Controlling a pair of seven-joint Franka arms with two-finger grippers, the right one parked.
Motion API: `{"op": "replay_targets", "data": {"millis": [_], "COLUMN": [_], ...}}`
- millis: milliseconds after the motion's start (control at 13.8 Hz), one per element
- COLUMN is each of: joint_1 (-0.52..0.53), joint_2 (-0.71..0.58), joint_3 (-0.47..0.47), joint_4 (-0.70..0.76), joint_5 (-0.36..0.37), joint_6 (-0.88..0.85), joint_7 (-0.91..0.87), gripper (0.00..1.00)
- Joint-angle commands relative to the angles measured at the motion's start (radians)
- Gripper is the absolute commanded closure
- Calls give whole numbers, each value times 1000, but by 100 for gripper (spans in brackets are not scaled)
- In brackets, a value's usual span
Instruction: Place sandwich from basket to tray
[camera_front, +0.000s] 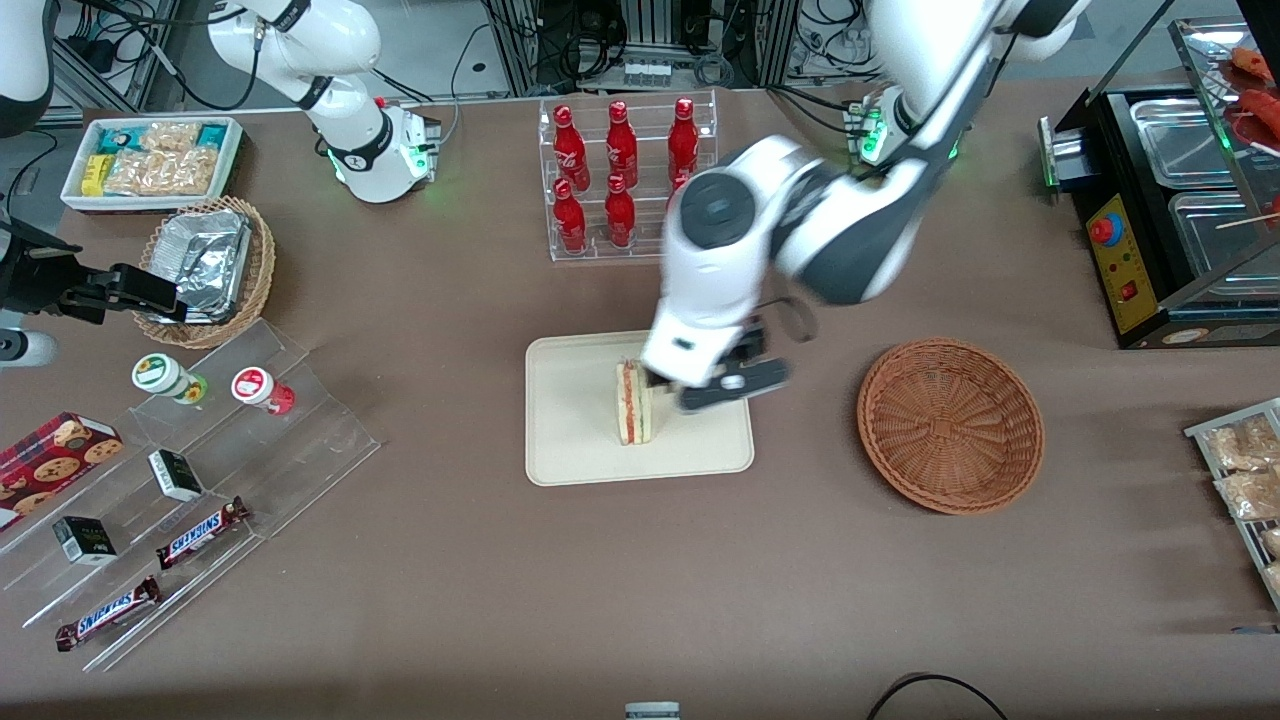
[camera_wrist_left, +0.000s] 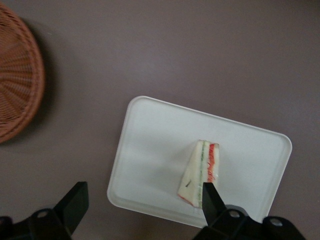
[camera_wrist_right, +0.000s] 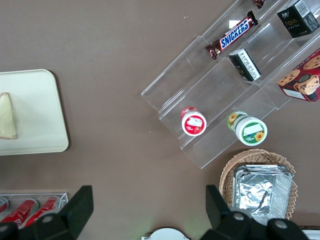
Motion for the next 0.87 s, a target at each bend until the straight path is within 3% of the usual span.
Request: {"op": "replay_targets", "data": {"millis": [0, 436, 800], "joint_1": [94, 315, 432], "joint_2": [-154, -441, -553], "joint_3": [-6, -5, 6], "joint_4": [-76, -333, -424], "joint_5": [-42, -84, -114], "joint_6": [-150, -203, -208], "joint_7": [169, 576, 830], "gripper": [0, 0, 0]}}
